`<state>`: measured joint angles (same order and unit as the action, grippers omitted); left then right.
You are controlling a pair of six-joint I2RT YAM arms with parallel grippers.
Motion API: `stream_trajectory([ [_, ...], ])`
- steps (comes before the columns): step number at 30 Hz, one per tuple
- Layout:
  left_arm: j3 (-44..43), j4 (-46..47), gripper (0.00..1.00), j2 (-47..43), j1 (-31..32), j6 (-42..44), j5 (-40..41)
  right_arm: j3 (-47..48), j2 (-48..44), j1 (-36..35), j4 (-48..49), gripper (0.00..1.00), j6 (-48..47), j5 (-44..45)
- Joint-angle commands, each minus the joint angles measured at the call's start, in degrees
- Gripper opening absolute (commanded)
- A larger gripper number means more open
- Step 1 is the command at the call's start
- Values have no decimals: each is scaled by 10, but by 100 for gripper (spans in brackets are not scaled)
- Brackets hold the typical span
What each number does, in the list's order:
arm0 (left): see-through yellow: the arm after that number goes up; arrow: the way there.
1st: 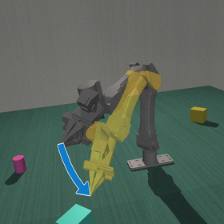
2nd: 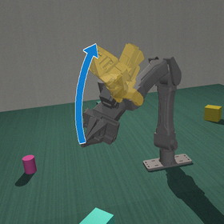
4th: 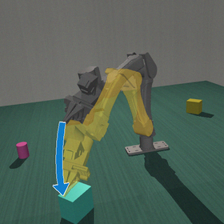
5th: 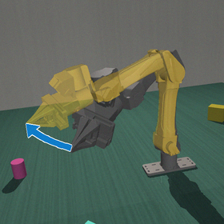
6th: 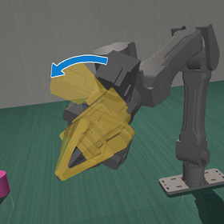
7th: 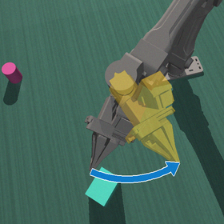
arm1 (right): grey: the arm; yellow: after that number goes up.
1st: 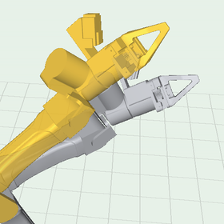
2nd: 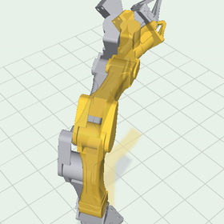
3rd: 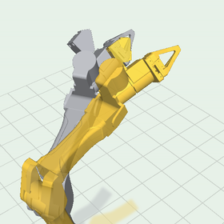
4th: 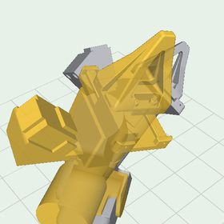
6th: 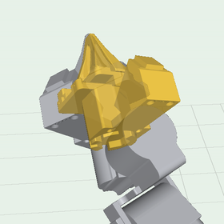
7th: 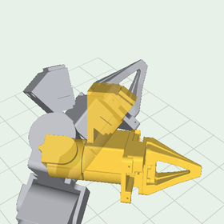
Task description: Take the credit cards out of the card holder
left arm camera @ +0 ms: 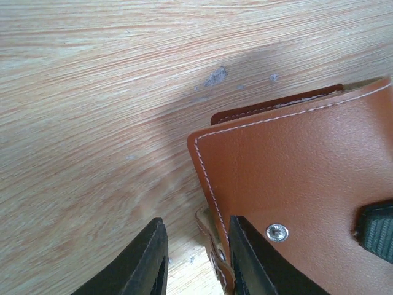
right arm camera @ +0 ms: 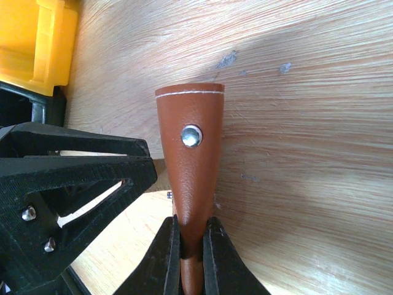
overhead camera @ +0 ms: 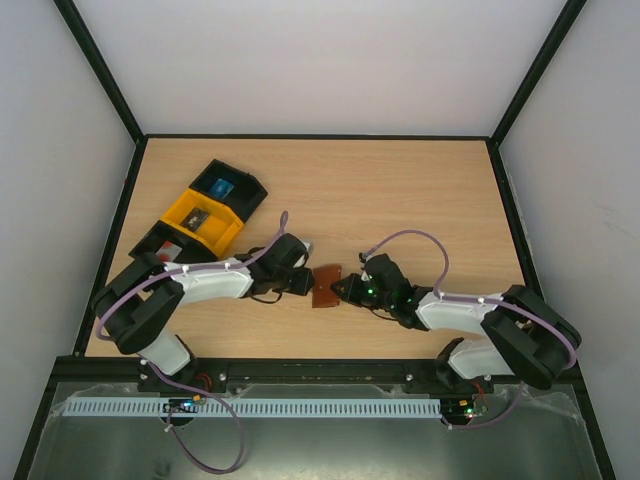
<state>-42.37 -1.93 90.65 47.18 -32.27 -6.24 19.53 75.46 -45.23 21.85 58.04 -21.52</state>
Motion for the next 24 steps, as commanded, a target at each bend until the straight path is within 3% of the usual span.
stream_trajectory([
  [1,7,-9,31,-24,-2,6,7,11,15,-2,13,3,-8,9],
  [10,27,22,27,-25,-3,1,-28,6,22,-2,8,5,-13,17],
  [17,31,15,26,-19,-3,0,-9,5,24,-3,8,5,-15,18],
  [22,37,19,3,-49,-4,2,-6,5,24,-2,-1,11,-20,25],
  [24,39,21,3,-64,-5,3,-11,5,22,-2,-11,18,-21,33],
])
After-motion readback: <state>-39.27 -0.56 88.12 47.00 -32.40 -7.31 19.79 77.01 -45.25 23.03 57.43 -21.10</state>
